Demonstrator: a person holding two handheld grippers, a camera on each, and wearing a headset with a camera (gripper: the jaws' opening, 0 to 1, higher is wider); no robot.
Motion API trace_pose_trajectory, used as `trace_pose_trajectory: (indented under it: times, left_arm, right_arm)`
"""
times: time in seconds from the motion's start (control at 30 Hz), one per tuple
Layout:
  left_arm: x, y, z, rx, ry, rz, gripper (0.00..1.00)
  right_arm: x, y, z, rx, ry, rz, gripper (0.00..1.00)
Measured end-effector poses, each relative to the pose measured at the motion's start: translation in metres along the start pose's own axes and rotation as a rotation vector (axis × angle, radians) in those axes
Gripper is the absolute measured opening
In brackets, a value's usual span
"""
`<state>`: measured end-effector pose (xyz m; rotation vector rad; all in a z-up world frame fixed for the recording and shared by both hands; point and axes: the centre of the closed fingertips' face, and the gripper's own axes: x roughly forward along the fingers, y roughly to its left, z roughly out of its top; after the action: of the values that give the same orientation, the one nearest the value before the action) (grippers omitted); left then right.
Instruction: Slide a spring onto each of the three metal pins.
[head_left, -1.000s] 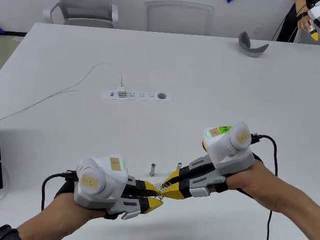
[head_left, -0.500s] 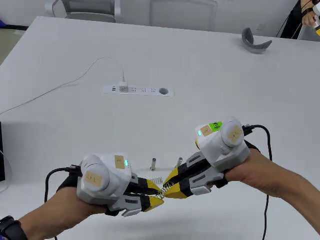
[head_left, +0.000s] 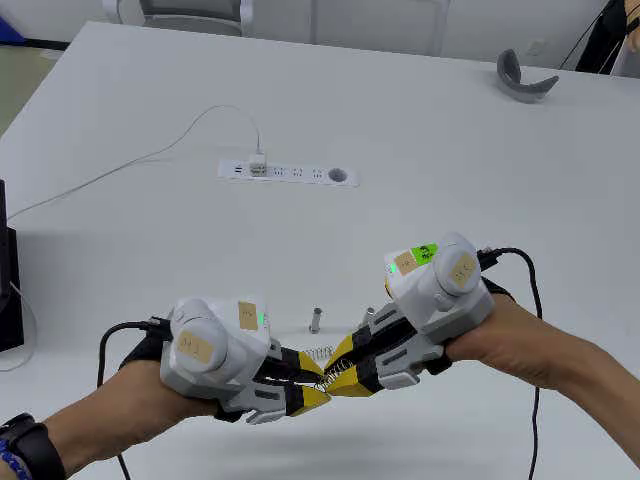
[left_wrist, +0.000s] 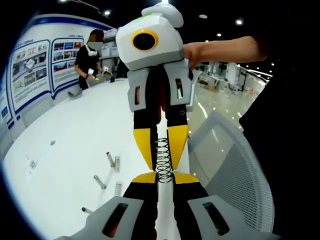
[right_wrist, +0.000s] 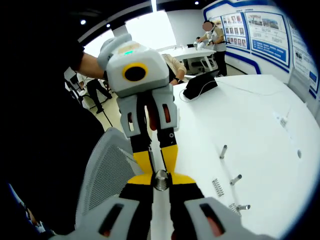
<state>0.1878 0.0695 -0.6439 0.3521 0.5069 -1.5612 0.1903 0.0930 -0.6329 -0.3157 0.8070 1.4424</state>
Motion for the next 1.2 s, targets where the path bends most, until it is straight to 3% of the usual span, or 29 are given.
trace_pose_trajectory:
  times: [0.4, 0.63, 1.0, 1.2]
  left_arm:
    - [-0.004, 0.000, -0.016, -0.036, -0.010, 0.021, 0.11]
    - [-0.011, 0.001, -0.036, -0.063, 0.007, 0.046, 0.12]
    - [-0.029, 0.020, -0.064, -0.177, -0.010, 0.166, 0.21]
    - [-0.039, 0.034, -0.072, -0.219, -0.024, 0.248, 0.24]
  right_arm:
    - [0.014, -0.001, -0.003, 0.010, 0.018, -0.004, 0.12]
    - [0.017, -0.005, -0.003, 0.013, 0.019, -0.025, 0.12]
    - [0.013, -0.027, -0.014, 0.037, 0.046, -0.111, 0.12]
    - [0.015, -0.039, -0.017, 0.061, 0.064, -0.136, 0.13]
